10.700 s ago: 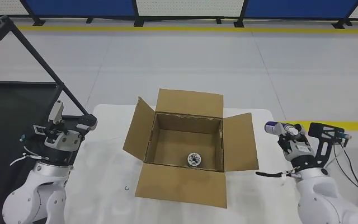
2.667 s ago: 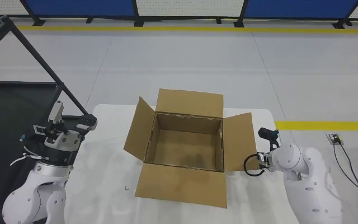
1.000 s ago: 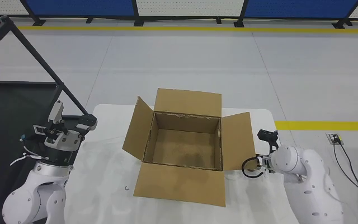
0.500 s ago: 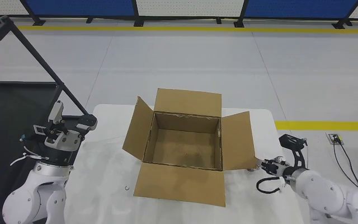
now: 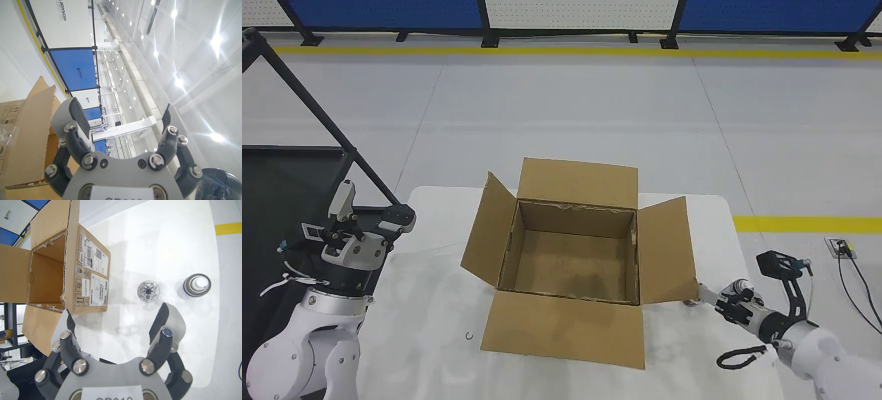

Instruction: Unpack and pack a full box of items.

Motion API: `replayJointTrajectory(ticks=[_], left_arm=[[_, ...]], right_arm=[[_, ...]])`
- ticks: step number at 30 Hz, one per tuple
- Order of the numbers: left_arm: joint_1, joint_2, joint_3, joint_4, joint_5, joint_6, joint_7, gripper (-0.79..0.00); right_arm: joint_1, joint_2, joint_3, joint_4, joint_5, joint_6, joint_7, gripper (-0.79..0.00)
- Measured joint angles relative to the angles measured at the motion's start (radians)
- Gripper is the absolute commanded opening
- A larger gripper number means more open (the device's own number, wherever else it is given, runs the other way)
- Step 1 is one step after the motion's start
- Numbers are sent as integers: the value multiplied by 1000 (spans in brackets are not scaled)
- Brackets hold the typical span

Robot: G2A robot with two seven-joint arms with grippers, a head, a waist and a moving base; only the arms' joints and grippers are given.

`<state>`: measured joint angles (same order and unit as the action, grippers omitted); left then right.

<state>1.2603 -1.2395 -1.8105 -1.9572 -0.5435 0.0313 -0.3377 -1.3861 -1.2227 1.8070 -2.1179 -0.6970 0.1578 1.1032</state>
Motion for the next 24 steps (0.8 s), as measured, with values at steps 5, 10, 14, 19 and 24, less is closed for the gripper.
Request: replayJointTrajectory(ticks=[5,10,14,19,24], left_arm=[[19,1,0,-11,-5,-6,0,0],[23,3,5,-13,-1,-2,-3,0],[16,5,17,-15,4,2,-4,0],[12,6,23,-12,4,-3,0,0],[14,7,24,-11,1,-4,1,0]], right_arm=[[-7,-3,18,65,138,-73,-125,0],[-77,-4,91,54,268,-200,-268,0],[-143,-4,118,33,314,-319,-349,0],[-201,6,154,60,432,-606,-323,0],[-201,6,154,61,430,-619,-323,0]])
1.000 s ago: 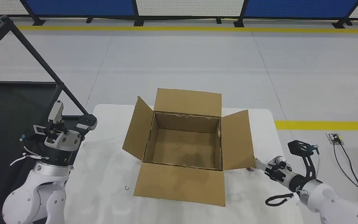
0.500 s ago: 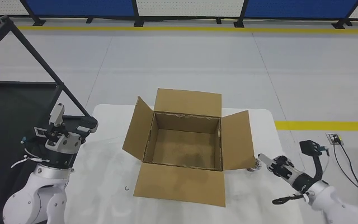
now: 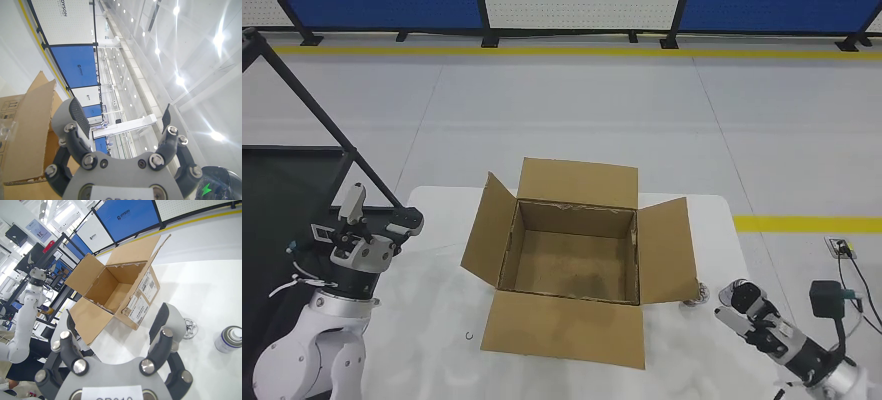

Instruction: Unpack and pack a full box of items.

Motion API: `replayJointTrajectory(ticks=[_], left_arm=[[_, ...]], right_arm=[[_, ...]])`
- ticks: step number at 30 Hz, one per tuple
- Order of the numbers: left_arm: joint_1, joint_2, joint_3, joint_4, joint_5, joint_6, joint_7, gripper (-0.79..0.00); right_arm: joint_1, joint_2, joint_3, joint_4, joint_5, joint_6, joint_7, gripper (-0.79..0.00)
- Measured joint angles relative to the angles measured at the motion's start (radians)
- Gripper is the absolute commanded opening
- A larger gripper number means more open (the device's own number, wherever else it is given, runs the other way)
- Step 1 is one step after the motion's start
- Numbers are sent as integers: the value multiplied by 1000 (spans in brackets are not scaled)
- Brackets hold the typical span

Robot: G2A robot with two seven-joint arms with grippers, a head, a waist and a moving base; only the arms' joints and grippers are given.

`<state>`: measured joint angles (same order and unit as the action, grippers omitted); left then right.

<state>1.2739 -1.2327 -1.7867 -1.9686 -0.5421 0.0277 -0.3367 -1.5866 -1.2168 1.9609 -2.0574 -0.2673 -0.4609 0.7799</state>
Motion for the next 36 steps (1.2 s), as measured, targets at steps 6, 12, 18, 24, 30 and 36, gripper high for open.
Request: replayJointTrajectory(ticks=[6,12,18,24,30,36], left_arm=[[0,0,0,0,0,0,0,0],[0,0,0,0,0,0,0,0],[8,0,4,-5,-5,-7,2,0],[17,1,4,-9,-3,-13,8,0],[21,3,3,-14,-1,-15,17,0],[30,4,-7,-17,-2,-21,35,0]], right_arm=[[0,0,0,0,0,15,0,0],[5,7,-27,33,-94,-17,-4,0],[34,24,-56,101,-252,-212,0,0],[101,35,-148,232,-373,-344,-25,-570],[198,39,-205,415,-361,-357,-113,-785],[198,39,-205,413,-361,-356,-112,-785]])
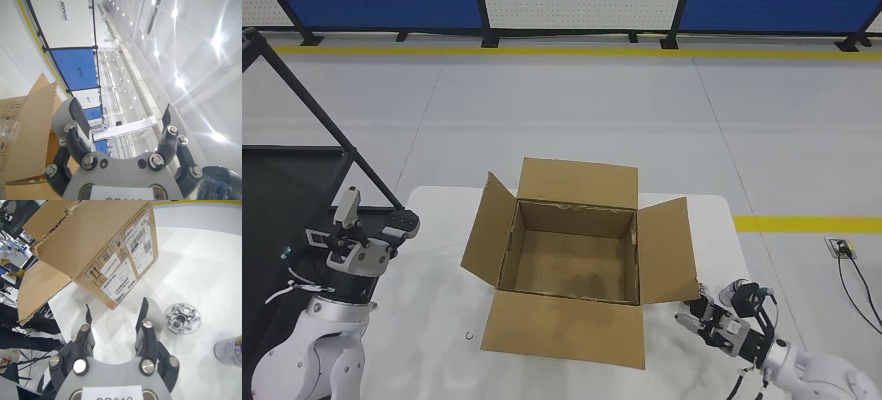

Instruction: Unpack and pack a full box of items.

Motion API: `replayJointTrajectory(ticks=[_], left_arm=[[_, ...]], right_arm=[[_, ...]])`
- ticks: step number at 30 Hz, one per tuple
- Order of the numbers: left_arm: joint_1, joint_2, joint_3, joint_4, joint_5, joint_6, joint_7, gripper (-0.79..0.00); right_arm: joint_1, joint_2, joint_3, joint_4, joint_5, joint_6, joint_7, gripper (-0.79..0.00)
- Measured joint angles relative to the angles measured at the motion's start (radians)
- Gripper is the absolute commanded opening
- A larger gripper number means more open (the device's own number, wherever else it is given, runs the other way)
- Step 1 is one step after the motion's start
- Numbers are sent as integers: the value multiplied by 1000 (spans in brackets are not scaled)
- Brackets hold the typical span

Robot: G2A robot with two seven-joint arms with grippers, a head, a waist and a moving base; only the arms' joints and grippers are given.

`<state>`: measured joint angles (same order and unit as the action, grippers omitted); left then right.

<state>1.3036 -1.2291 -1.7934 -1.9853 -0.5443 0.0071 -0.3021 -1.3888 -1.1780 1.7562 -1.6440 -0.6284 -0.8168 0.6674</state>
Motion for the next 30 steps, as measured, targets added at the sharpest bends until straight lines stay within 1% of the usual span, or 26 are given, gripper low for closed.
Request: replayJointTrajectory(ticks=[3,6,11,16,22,30], left_arm=[[3,1,1,-2,0,1,3,0],[6,1,3,-7,3,-3,4,0],[10,2,1,-12,7,-7,8,0],[21,3,-11,-18,4,-12,17,0],[30,4,-22,-22,-3,-17,27,0],[31,5,-23,-21,-5,-21,32,0]], right_arm=[[6,-3,-22,18,6,49,-37,-785],[38,-9,-66,60,21,103,-108,-785],[107,-23,-165,139,-29,152,-247,-785],[187,-38,-255,236,-57,215,-337,-785],[242,-46,-317,314,-60,202,-391,-785],[281,-49,-356,349,-73,198,-410,-785]])
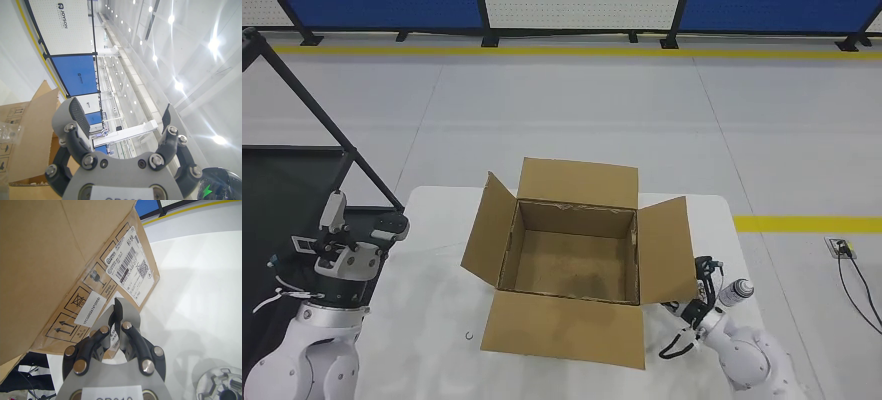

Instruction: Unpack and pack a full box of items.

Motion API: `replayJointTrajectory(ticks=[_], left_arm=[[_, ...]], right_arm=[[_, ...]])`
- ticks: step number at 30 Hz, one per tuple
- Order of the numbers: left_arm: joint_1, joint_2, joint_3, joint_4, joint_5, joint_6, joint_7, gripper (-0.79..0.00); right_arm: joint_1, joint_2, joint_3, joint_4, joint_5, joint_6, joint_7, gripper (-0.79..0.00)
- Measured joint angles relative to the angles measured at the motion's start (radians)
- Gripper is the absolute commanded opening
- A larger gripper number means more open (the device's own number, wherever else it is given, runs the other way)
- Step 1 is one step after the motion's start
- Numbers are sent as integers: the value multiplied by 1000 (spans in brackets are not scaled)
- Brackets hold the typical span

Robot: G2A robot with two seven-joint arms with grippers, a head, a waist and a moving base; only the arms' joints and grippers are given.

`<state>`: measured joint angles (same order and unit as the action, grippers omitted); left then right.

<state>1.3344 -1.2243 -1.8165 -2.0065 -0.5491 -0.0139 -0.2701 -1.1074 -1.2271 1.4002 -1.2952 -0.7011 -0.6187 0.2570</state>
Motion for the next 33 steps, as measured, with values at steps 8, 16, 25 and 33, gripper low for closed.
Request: replayJointTrajectory(ticks=[8,16,25,33], left_arm=[[4,1,-8,3,-9,-6,3,0],[11,2,-11,3,-15,-12,5,0],[23,3,-22,-1,-26,-17,3,0],[31,4,-24,-8,-28,-16,-4,0]], right_arm=[[20,0,-24,19,-4,-10,-10,-785],[31,1,-46,20,-4,-16,-4,-785],[32,3,-47,21,-2,-1,-25,-785],[-112,41,108,-148,-134,16,-76,-785]])
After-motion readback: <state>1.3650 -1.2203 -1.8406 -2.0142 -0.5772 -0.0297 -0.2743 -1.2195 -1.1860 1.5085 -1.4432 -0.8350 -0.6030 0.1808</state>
